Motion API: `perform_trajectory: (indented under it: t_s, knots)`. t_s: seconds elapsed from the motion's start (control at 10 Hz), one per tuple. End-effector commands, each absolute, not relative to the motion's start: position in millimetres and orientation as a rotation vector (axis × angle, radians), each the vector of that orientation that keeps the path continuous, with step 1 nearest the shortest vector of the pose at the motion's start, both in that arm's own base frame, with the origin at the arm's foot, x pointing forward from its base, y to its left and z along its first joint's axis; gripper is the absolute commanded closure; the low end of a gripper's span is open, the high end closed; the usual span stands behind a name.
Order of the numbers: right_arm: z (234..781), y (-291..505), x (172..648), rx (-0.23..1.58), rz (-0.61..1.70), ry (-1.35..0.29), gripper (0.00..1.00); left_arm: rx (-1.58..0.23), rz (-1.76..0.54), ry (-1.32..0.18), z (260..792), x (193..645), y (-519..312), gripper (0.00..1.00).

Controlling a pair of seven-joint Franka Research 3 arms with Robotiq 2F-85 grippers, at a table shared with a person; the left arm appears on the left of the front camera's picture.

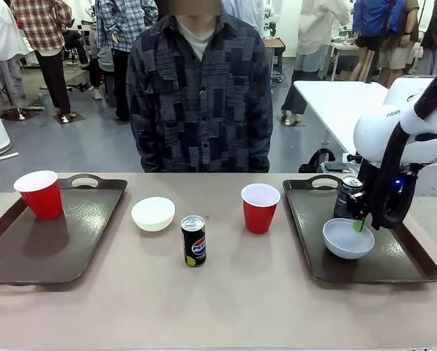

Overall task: Prepare tableware on both trays.
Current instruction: Pick up a Picnic Bowl from the table and place it on a Handle tray.

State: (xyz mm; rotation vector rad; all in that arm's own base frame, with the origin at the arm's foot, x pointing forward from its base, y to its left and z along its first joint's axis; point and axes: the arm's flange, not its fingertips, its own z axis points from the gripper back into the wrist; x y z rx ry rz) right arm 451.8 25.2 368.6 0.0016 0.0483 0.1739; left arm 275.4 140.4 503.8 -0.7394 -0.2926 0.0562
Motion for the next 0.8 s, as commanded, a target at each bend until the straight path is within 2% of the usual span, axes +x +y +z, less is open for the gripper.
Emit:
perform_trajectory:
  t_s: [0.0,0.4,0.7]
  knots:
    - [387,24,441,-0.044,0.181,0.059,0.42,-0.759,0.062,-0.294,505,275,140,0.0]
    - [435,25,411,0.005,0.186,0.035,0.02,-0.759,0.062,-0.294,505,275,140,0.0]
    - [459,30,404,-0.007,0.129,-0.019,0.0,-0.759,0.062,-0.294,505,275,140,0.0]
